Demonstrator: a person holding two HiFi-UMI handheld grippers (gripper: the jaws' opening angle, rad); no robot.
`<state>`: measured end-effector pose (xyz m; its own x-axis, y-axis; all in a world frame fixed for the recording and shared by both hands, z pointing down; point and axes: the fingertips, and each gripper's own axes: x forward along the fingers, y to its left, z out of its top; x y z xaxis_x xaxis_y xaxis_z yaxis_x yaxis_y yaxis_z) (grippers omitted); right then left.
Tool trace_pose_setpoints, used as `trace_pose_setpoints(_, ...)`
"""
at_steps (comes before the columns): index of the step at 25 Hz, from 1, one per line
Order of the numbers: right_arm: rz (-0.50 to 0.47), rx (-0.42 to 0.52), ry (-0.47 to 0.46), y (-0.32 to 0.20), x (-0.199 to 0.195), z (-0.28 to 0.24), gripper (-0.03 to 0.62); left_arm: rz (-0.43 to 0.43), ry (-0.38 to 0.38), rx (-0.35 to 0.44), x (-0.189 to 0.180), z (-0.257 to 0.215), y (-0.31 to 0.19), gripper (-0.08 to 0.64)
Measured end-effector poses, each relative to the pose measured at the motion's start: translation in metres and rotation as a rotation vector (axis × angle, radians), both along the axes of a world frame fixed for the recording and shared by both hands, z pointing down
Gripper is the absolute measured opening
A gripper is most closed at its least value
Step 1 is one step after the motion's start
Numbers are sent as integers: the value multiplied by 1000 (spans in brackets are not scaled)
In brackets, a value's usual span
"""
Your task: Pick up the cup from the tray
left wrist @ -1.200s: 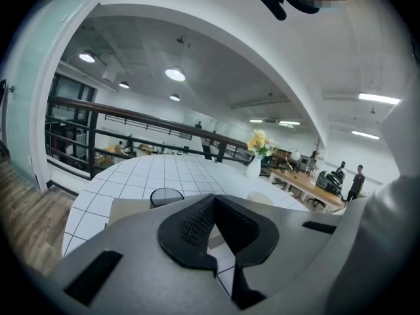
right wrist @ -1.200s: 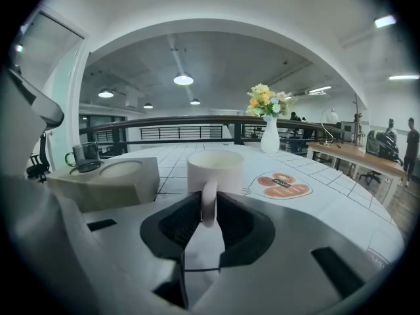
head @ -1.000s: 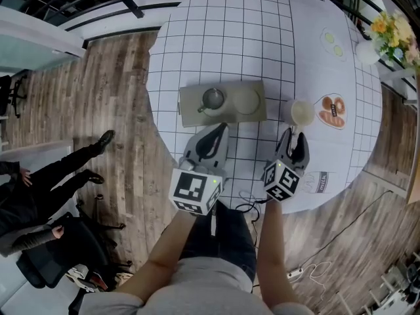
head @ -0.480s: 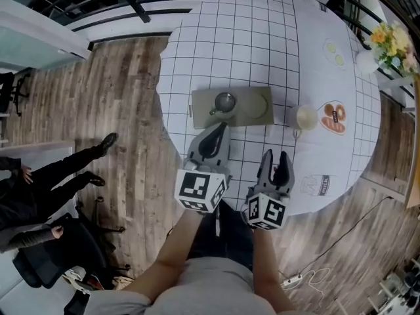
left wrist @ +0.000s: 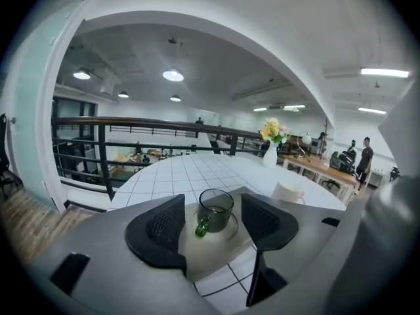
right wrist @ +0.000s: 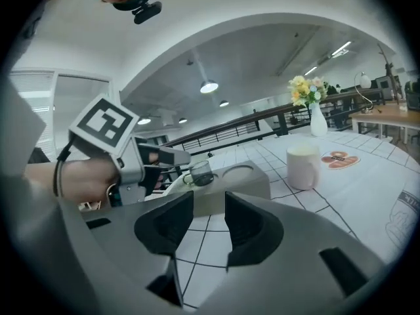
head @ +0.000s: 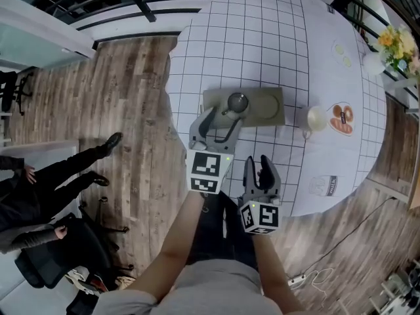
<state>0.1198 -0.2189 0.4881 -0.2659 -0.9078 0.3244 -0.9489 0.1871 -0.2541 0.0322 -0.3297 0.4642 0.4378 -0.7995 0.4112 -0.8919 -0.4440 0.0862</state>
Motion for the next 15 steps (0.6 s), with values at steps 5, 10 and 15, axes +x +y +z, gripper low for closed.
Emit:
trace_pose_setpoints(5,-13,-33,-24,7,-7,9,144,90,-121,-46,10,17,-17,300)
trace_pose_setpoints(10,2,-49,-23,7,-2,15,144,131,-168,-127,18,32,-24,314)
trace_pose_setpoints(15,24,-60,-21,2,7,19,144,157,-217,-148,24,41,-29,321)
